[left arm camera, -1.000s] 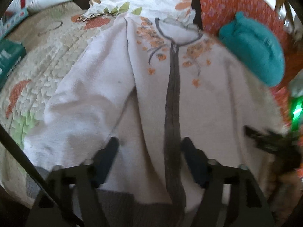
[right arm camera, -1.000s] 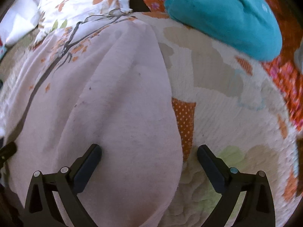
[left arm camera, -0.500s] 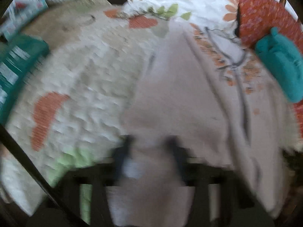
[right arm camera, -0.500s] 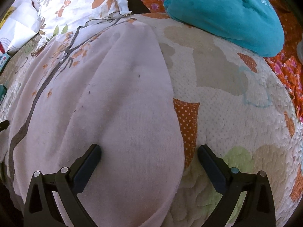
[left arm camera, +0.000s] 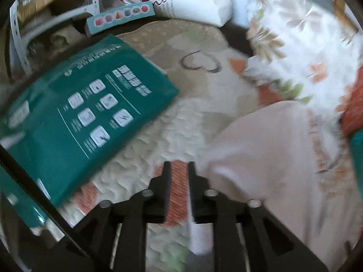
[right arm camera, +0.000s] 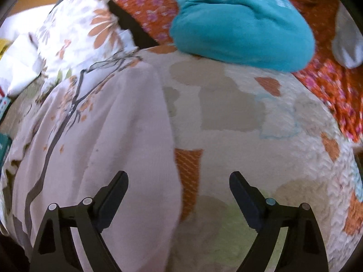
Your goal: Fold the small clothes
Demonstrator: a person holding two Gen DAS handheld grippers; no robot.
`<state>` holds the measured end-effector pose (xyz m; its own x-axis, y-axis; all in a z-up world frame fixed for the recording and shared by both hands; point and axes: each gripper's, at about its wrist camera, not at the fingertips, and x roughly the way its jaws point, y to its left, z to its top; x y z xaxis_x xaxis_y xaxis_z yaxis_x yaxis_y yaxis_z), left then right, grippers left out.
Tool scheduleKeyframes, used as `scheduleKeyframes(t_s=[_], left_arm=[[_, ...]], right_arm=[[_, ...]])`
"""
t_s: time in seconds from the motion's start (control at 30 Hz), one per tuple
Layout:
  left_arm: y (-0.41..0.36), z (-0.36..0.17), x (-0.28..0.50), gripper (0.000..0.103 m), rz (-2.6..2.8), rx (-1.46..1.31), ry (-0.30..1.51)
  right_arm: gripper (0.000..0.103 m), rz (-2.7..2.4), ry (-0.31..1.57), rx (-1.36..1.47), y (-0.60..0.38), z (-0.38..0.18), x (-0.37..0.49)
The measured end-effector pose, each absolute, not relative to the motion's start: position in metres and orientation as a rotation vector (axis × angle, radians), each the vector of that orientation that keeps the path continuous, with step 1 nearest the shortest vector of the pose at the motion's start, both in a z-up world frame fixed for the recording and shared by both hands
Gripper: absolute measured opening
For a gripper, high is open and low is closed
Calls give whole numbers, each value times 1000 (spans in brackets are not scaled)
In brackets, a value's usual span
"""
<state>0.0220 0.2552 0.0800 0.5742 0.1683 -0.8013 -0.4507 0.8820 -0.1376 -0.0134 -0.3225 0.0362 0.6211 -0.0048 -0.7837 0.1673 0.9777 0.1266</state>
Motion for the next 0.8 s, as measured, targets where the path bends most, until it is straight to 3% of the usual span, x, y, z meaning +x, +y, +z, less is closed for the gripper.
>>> scheduleKeyframes(t_s=[0.03, 0.1, 0.2, 0.4, 0.43, 0.47, 0.5, 0.53, 0.77, 0.8], left_arm=[[250, 82, 15, 38, 345, -349, 873], [236, 85, 6, 47, 291, -339, 836], [210, 85, -1, 50, 209, -316, 803], [172, 67, -6, 51, 86, -298, 840], [167, 63, -6, 51, 72, -299, 855], [165, 62, -6, 51, 62, -301, 860], [163, 62, -8, 51, 52, -300, 861], [160, 63, -11, 51, 41, -293, 854], [159, 67, -23, 51, -14, -280, 839], [160, 64, -23, 51, -25, -292, 851]], right_arm=[[92, -101, 901, 213, -325, 37, -19], [88, -89, 917, 249, -325, 37, -40], [78, -6, 940, 275, -306, 38, -71], [76, -21, 997, 116, -262, 24, -99], [70, -10, 1021, 113, -263, 16, -99], [54, 13, 1024, 112, -265, 14, -97], [22, 37, 1014, 117, -268, 19, -96], [6, 82, 1023, 153, -276, 25, -93], [6, -310, 927, 162, -396, 88, -77], [13, -449, 947, 124, -416, 85, -70]])
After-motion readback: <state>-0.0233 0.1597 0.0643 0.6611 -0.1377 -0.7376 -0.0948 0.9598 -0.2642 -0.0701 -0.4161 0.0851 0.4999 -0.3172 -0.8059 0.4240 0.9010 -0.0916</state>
